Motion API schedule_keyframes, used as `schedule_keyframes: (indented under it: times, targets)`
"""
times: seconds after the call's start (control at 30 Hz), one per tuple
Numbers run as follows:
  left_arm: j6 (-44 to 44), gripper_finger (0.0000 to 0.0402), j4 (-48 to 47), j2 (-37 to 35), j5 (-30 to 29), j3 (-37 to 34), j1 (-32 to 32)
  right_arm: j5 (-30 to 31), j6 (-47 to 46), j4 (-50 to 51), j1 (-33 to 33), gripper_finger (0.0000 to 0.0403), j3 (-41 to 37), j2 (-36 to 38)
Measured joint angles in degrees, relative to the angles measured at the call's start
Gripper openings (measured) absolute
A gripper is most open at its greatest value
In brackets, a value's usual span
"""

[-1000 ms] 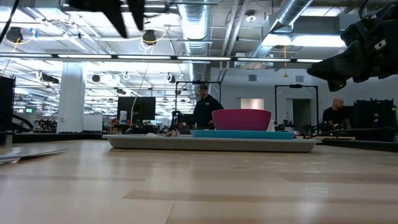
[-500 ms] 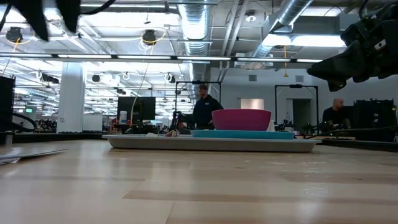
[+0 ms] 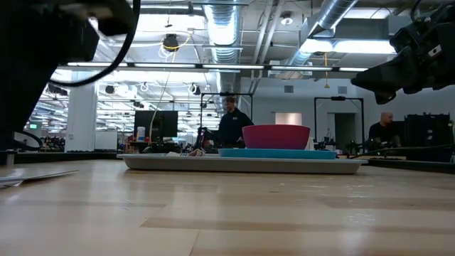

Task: Set up tray
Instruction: Put the knife on the napkin to the right of the spoon

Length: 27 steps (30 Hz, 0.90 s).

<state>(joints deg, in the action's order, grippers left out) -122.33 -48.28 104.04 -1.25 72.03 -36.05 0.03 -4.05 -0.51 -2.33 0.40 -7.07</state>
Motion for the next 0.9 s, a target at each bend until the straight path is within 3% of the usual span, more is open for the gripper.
schedule_keyframes:
  times: [0.5, 0.9]
  targets:
    - [-7.96, 0.0142, 6.30, 5.58, -1.40, 0.08, -0.11, 0.00, -0.02, 0.07, -0.01, 0.0082, 0.04, -0.04]
    - [-7.81, 0.0141, -2.71, 5.58, -1.08, 5.50, -0.26, 0.00, -0.02, 0.10, -0.01, 0.0082, 0.07, -0.04]
